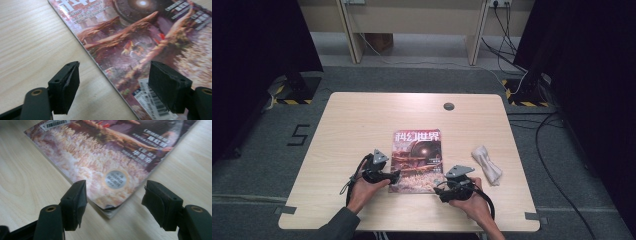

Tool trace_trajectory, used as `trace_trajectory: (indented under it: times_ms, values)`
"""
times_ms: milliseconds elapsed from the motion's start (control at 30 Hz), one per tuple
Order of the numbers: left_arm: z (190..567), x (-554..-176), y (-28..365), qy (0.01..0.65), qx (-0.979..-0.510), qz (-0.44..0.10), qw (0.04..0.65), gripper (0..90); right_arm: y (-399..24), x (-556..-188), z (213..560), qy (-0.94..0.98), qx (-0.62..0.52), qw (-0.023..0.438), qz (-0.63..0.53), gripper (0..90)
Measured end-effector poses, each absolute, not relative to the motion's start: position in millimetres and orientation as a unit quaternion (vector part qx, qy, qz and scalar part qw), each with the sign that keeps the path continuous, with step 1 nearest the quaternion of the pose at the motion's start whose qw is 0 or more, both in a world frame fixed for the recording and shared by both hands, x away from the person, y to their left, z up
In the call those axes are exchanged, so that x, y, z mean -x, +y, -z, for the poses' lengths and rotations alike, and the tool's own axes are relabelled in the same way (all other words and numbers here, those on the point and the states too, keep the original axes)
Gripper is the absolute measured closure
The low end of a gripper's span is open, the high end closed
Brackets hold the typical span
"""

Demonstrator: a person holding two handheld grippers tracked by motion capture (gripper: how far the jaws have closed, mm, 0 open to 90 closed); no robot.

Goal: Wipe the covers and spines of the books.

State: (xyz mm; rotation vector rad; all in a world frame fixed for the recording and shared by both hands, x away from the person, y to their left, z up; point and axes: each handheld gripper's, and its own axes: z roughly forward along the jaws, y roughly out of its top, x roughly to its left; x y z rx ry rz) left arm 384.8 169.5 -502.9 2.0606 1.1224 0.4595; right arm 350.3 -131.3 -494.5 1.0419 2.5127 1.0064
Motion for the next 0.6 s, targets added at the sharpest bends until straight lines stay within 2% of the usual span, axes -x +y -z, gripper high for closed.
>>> trace_trajectory:
  times_ms: [600]
  values:
    - [496,-339,188,0.417,-0.801,-0.158,0.399,20.7,-179,-359,486,0.827,-0.408,0.176,-0.344,35.9]
